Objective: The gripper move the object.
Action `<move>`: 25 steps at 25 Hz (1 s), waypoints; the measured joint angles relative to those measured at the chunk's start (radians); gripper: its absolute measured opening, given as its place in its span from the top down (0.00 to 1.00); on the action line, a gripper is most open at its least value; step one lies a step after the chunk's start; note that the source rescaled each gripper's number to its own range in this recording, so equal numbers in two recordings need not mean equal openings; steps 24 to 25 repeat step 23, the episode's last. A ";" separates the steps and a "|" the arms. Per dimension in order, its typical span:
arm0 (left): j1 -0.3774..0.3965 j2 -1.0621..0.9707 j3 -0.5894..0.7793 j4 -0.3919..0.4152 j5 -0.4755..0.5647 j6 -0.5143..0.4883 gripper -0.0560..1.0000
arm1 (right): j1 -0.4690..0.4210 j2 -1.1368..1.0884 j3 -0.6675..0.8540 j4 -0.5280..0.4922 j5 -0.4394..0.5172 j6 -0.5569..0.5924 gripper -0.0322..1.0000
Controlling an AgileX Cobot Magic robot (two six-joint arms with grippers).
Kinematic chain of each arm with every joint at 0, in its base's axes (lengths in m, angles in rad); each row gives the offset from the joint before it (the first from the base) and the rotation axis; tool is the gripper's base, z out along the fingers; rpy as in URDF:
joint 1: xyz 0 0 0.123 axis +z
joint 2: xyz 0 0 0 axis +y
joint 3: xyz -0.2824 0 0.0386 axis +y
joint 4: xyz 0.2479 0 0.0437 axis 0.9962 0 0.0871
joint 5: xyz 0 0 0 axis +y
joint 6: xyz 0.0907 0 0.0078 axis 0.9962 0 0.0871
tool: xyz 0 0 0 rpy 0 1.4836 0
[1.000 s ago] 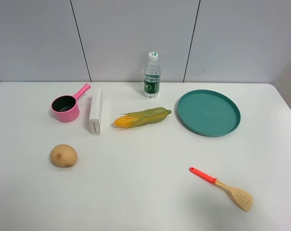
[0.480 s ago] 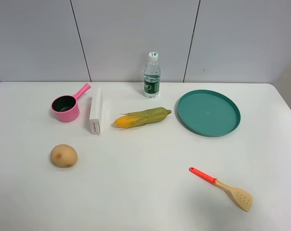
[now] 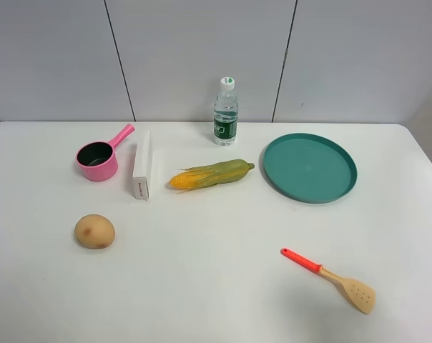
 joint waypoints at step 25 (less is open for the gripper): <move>0.000 0.000 0.000 0.000 0.001 0.001 0.00 | 0.000 0.000 0.000 0.000 0.000 0.000 0.00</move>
